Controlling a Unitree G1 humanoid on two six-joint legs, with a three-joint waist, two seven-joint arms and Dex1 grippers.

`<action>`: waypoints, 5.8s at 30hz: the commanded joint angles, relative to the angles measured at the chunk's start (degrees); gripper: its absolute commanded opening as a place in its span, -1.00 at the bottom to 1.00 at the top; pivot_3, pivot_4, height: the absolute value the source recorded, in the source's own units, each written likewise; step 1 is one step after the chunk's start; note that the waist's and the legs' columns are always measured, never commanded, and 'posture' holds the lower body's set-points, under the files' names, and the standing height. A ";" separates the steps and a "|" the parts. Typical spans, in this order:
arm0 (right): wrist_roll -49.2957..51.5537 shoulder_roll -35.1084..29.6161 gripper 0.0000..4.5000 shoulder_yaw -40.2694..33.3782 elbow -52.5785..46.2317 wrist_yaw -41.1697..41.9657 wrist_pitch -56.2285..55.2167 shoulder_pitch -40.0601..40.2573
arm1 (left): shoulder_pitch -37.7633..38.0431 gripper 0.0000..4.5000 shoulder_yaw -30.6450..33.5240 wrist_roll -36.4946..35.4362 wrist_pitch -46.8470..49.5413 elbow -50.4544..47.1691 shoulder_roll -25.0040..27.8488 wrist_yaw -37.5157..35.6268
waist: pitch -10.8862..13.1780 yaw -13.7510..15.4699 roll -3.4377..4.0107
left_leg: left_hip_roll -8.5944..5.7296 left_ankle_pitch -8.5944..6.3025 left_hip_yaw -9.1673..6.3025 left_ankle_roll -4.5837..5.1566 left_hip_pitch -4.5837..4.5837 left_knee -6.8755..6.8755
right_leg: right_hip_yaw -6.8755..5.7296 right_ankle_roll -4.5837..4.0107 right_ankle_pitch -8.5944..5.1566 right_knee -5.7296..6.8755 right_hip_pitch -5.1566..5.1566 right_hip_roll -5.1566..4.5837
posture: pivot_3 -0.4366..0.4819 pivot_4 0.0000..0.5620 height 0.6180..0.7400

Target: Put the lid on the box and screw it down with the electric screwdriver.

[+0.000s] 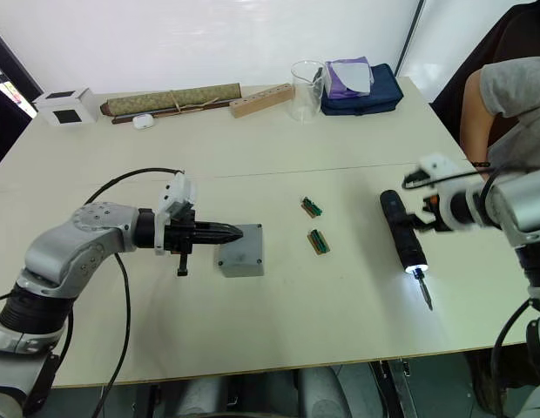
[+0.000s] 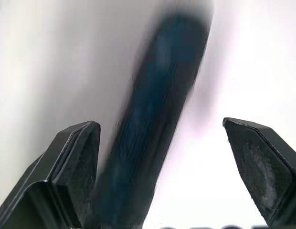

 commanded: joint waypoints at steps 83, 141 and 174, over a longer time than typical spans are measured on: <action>-11.73 29.21 0.97 11.39 -24.11 16.12 -22.25 16.49 | 11.86 -1.00 -2.28 14.96 -4.89 -2.55 -3.00 8.96 | -0.02 0.33 -0.41 | -0.08 0.00 -0.24 -0.02 0.16 0.34 | -0.21 0.07 0.18 0.33 0.31 -0.16 | -0.05 -0.47 1.00; 3.87 24.47 0.97 -4.67 -41.51 2.42 -2.21 24.39 | 13.73 -1.00 2.27 7.81 0.81 -8.30 0.47 6.00 | -0.07 0.49 -0.47 | -0.07 0.01 -0.23 -0.03 0.15 0.40 | -0.19 0.07 0.17 0.29 0.36 -0.13 | -0.05 -0.47 1.00; -13.52 35.78 0.03 -5.24 6.80 -2.32 -36.90 13.08 | 4.01 -1.00 7.11 -2.40 6.83 -5.90 -4.52 10.40 | -0.08 0.17 -0.50 | -0.10 0.03 -0.16 -0.07 0.22 0.30 | -0.09 0.07 0.21 0.34 0.34 -0.15 | -0.05 -0.47 1.00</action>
